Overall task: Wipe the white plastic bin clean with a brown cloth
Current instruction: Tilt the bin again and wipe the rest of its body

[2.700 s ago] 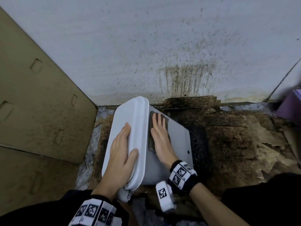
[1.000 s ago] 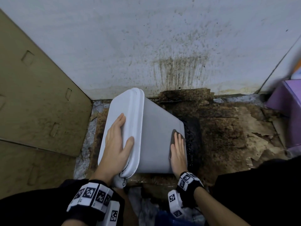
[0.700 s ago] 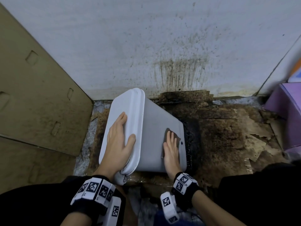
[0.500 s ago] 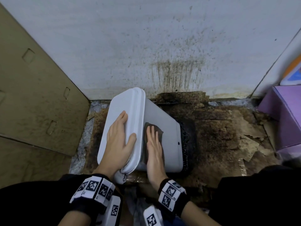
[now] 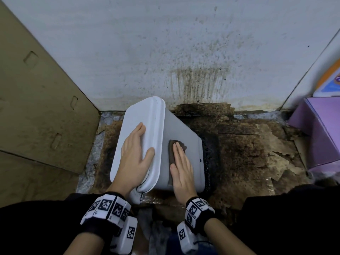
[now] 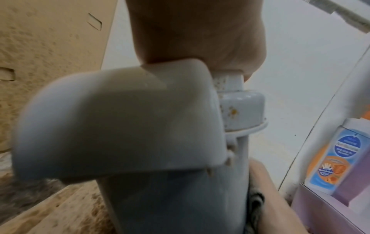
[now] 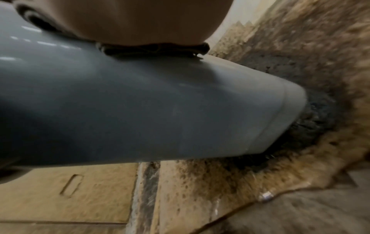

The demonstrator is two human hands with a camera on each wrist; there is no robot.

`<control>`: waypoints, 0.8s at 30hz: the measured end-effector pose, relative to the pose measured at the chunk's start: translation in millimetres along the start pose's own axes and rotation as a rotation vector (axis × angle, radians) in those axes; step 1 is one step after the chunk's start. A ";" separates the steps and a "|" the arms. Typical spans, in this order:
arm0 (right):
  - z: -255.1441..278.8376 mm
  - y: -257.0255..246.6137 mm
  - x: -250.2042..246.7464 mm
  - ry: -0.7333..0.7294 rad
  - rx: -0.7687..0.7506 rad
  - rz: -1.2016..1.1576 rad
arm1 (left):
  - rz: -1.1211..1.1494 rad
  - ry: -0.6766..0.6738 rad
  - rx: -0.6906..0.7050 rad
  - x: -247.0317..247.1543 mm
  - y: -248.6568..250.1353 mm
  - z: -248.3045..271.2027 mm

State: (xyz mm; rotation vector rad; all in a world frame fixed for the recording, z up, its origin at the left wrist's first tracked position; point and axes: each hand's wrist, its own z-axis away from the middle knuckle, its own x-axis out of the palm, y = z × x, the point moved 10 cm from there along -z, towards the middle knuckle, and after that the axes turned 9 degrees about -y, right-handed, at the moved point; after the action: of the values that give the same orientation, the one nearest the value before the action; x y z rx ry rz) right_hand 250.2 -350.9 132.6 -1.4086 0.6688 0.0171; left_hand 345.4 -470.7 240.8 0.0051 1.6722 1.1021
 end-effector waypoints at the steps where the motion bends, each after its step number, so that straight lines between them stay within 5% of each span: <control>1: 1.1 13.4 0.2 0.019 0.029 -0.018 | 0.005 0.001 -0.004 -0.9 -0.6 0.3; 10: 20.7 118.5 -0.9 0.142 0.411 -0.243 | 0.008 -0.009 -0.006 2.0 9.4 -0.5; 14: 13.1 102.8 -5.4 0.178 0.473 -0.314 | 0.009 0.000 -0.004 -0.1 8.7 -1.6; 24: 9.8 5.2 2.6 0.239 0.323 -0.372 | -0.033 0.010 0.007 2.7 12.5 -4.0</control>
State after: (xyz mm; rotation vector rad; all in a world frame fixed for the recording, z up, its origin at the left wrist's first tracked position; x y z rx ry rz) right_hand 254.4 -341.9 126.9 -1.2107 0.5656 -0.5380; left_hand 335.0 -464.8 246.9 -0.0232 1.6798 1.0730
